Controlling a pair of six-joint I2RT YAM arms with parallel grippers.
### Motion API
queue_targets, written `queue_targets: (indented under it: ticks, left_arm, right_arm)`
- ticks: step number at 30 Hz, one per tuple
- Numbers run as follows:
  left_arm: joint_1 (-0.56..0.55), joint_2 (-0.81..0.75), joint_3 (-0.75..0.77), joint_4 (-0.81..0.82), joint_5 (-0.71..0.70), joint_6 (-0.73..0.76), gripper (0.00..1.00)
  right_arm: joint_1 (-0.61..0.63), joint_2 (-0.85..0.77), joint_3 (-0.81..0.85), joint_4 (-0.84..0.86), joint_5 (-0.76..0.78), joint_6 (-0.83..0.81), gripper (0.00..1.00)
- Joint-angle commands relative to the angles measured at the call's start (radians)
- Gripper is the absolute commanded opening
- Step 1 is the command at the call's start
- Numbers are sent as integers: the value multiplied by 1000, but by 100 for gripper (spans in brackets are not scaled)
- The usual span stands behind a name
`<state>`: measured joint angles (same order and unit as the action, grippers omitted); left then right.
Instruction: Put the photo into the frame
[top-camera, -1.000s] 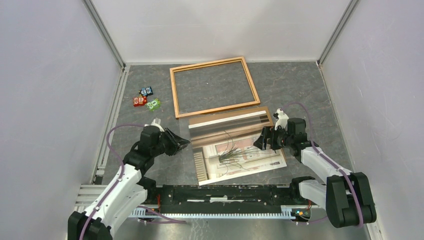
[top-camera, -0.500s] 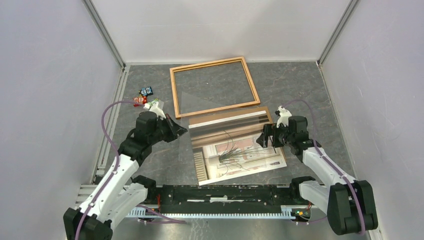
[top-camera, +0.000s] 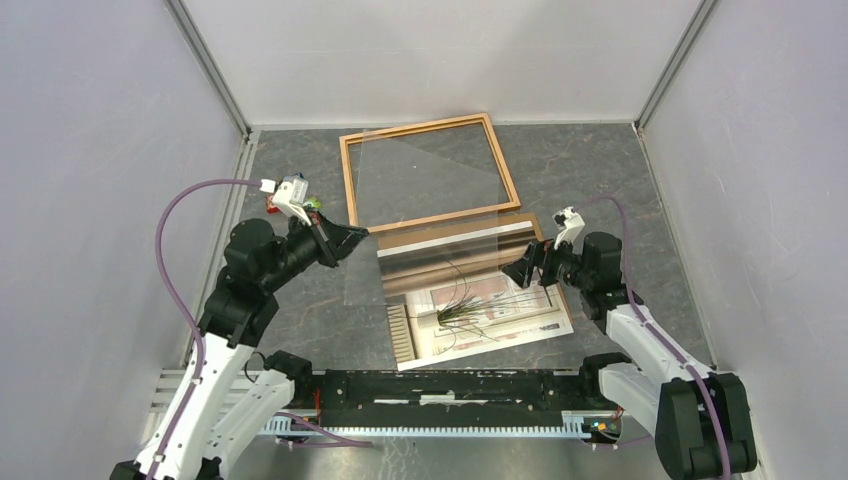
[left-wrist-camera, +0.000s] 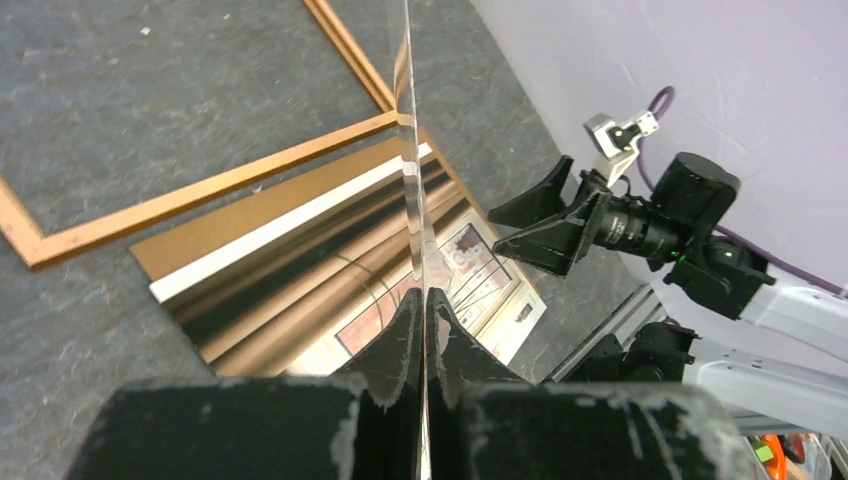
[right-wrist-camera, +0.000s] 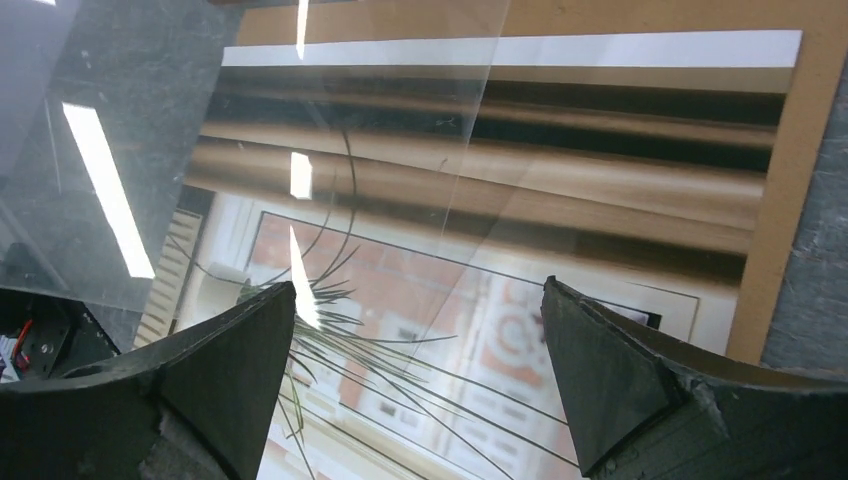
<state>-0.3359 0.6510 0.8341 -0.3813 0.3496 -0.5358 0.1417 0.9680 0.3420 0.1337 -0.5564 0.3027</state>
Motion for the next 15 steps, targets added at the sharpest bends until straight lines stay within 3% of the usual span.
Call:
queue_targets:
  ticks: [1, 8, 15]
  left_arm:
    - [0, 42, 77, 122, 108, 74, 2]
    - [-1, 75, 149, 216, 203, 179, 2]
    - [-1, 66, 179, 280, 177, 176, 2]
  right_arm:
    - [-3, 3, 5, 144, -80, 21, 98]
    - [-3, 33, 57, 223, -114, -17, 98]
    - [-6, 51, -21, 454, -102, 70, 98]
